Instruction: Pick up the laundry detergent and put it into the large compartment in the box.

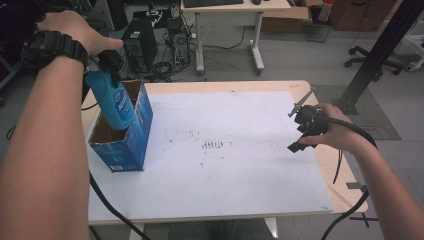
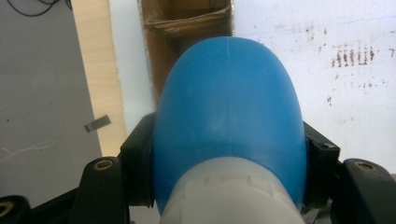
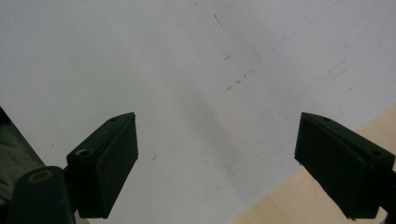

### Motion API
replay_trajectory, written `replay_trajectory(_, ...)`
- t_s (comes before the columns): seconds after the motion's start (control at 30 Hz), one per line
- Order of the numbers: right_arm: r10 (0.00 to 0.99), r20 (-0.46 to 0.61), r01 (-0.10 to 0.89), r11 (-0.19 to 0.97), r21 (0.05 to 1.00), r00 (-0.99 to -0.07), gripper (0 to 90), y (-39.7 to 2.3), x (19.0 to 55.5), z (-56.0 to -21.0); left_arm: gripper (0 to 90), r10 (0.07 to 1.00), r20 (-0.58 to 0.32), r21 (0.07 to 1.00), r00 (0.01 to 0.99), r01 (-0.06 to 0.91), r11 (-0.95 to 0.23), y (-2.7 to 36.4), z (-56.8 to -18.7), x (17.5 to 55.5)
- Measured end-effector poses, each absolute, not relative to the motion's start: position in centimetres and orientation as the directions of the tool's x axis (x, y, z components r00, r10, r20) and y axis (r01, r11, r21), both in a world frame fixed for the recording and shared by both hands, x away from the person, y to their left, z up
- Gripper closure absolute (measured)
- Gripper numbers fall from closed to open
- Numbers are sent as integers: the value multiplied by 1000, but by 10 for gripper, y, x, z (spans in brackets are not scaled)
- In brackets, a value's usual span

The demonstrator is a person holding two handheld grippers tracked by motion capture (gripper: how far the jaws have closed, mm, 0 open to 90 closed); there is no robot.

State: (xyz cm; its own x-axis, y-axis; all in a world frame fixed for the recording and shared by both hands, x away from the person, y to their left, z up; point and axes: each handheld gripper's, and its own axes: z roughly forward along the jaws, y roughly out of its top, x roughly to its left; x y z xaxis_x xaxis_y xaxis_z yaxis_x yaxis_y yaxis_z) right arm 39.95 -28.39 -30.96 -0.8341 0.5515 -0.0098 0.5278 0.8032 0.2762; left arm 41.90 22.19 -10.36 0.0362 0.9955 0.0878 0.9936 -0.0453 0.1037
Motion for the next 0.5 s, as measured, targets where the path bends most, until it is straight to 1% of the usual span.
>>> replay_trajectory(0.23,553,-8,530,803,274,-833,135,-283,401,-310,375,993,118,95,18,995,-30,228,-108,420)
replay_trajectory(0.5,555,-3,533,800,274,-832,135,-283,401,-311,376,993,116,85,13,996,-23,233,-110,421)
